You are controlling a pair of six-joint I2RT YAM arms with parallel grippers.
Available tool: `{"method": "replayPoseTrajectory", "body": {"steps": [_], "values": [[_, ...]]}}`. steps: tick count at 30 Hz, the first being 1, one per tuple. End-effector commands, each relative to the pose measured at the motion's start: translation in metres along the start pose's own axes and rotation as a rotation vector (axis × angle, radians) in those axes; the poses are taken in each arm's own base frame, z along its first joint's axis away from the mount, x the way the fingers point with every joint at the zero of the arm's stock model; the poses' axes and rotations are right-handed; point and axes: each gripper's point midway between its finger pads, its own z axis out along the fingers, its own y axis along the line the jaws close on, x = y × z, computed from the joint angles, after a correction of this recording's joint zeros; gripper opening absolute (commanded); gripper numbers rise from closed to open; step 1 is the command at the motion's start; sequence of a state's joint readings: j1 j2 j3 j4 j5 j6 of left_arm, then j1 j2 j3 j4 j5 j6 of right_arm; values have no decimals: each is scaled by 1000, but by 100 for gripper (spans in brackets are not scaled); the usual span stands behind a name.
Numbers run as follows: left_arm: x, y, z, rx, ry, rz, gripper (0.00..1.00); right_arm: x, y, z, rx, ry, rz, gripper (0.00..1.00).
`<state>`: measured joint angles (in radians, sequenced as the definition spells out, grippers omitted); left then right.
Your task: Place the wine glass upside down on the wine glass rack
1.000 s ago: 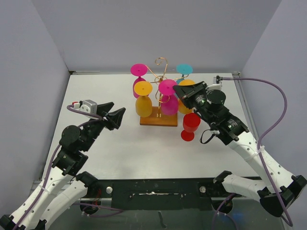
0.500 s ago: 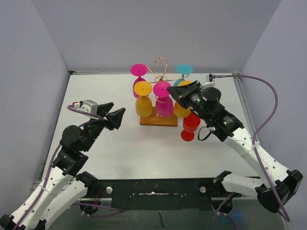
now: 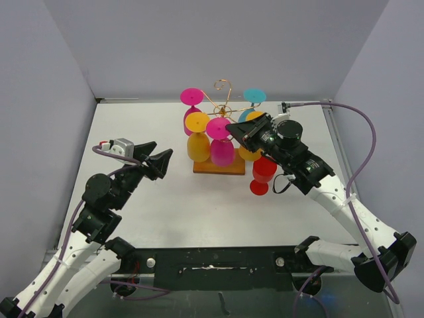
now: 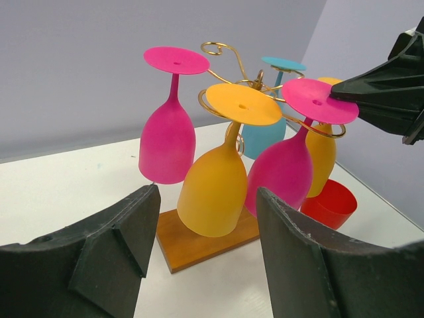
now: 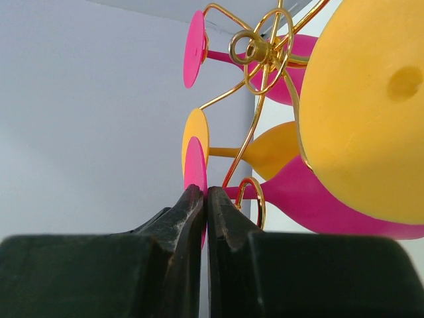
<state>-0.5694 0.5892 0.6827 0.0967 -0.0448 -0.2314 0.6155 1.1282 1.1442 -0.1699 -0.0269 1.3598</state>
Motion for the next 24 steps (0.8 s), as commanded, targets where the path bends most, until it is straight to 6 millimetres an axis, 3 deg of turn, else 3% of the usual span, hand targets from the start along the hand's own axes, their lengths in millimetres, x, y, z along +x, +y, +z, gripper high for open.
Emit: {"method": "replayPoseTrajectory", "body": {"steps": [1,24], "values": [[-11,-1,0,0,-40,2,58,-7,39,-15,-115,-7,-6,0],[-10,-2,1,8,-44,-6,58,-14,15,-30,-38,-64,7,0]]}}
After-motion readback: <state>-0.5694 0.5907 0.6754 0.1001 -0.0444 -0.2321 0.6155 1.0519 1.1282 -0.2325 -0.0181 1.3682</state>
